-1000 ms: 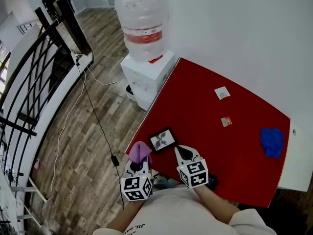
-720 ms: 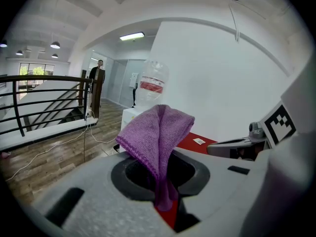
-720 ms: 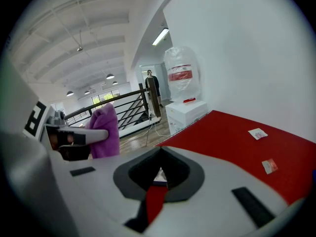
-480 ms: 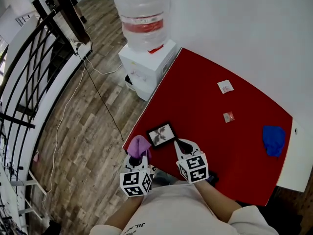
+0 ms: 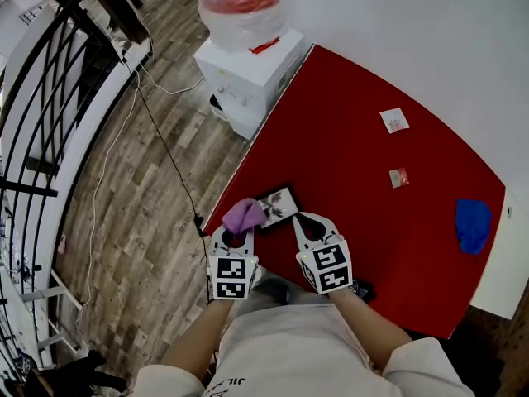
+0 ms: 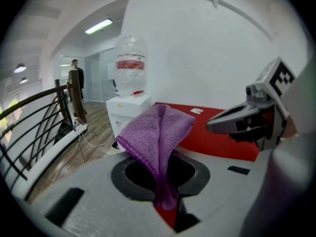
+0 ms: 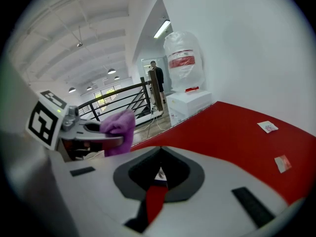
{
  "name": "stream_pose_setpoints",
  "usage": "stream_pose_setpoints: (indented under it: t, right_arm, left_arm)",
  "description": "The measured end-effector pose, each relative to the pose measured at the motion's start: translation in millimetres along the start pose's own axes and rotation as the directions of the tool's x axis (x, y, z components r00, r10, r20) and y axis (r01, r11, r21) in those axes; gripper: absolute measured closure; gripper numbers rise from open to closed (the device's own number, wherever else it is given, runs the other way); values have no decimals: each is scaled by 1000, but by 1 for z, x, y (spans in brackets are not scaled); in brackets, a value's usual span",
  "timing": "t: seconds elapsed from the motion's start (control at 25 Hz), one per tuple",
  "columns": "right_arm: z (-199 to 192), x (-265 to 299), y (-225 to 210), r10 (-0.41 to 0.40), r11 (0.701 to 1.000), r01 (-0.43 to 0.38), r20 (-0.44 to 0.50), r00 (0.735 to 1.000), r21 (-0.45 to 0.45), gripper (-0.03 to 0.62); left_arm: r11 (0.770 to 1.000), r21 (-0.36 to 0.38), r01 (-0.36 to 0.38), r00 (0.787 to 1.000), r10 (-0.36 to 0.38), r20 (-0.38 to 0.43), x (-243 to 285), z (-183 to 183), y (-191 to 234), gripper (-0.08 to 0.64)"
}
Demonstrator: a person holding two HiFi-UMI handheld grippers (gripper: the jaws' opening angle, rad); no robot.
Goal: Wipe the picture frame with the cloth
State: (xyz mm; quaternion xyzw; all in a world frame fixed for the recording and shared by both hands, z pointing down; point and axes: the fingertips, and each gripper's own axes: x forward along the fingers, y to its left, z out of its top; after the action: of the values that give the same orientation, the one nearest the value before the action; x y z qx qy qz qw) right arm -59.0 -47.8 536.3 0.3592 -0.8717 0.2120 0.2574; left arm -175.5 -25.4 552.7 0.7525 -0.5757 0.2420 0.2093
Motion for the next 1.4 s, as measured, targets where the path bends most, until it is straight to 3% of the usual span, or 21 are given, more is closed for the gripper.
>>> stream_pose_setpoints:
  t: [0.12,0.24,0.36,0.44,0.76,1.0,1.08,1.24,1.4]
  right_arm:
    - [-7,1,1,8,1000,-8,-7,1000,7,588]
    - [-13,0,2,11,1000,-11,-12,1000,24,588]
    - [-17,-2,-1,7,999,-7,-14,1000,35,588]
    - [-19,-3,-4,1,999,-1,-14,1000,39,588]
    - [-22,-7,-19,-18,998,18,-4,1000,60,588]
    - [-22,-5,-18,-4,998,4,0,1000,63,588]
    - [-23,-4,-18,1,998,-1,-1,1000,63,588]
    - [-25,-4,-17,6,998,-6,-2,1000,68,588]
    - [-27,-7,-19,4,997,-4,-4,1000,74,588]
  left_arm:
    - [975,207,84,985,-50,-164,34,-23,3,497]
    - [900,395,187,947,-57,-317,63,-40,8,497]
    - [824,500,268,908,-43,-416,85,-52,11,497]
    - [800,525,291,895,-33,-445,95,-57,13,497]
    - [762,549,343,868,-33,-496,96,-81,-5,497]
    - [698,601,389,854,-29,-519,63,-108,-40,497]
    - [686,610,397,852,-27,-523,54,-115,-49,497]
    - [681,615,396,849,-17,-528,53,-116,-51,497]
    - [713,610,346,862,16,-507,81,-84,-24,497]
